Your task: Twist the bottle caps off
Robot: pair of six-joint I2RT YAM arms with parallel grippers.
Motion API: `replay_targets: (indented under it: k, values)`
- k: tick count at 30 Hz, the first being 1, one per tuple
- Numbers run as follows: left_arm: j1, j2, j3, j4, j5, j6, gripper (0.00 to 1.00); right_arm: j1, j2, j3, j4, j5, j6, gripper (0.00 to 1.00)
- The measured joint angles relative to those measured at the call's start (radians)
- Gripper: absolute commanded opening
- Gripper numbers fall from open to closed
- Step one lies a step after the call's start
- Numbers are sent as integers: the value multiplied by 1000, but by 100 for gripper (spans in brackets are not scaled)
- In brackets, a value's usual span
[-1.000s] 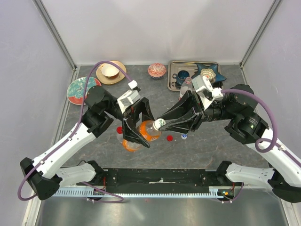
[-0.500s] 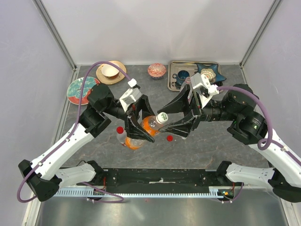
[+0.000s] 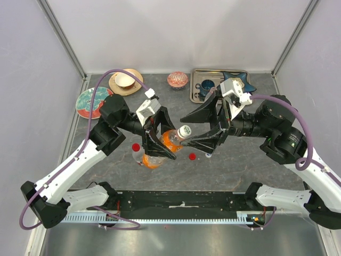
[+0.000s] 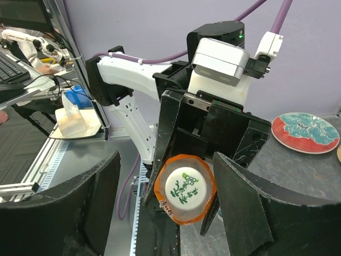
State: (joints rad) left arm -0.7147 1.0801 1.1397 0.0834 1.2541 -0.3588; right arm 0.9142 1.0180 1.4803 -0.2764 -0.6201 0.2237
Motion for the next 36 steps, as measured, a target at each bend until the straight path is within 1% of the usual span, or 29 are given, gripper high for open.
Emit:
replay_targets:
  k: [4,8,13,16,19,23,27,31,36]
  values:
    - [0,-1,0,-3,-5,3,43,0,-3,0,-4,49,0,78]
    - [0,-3,0,-7,-18,9,43,1,-26,0,-3,207,8,79]
    - [0,-6,0,-17,-34,22,43,1,-51,14,-3,407,58,80]
    - [0,-8,0,-36,-72,40,43,2,-35,47,-23,495,105,81]
    - [0,-16,-1,-56,-156,69,43,2,1,104,-59,560,160,82]
    - [0,-45,-17,-74,-306,117,43,2,46,139,-100,605,217,82]
    - [0,-74,-34,-86,-434,158,43,2,82,140,-142,623,252,83]
    - [-1,-84,-38,-90,-494,180,43,2,98,138,-166,625,269,82]
    - [-1,-85,-50,-92,-523,194,43,2,99,134,-167,625,278,81]
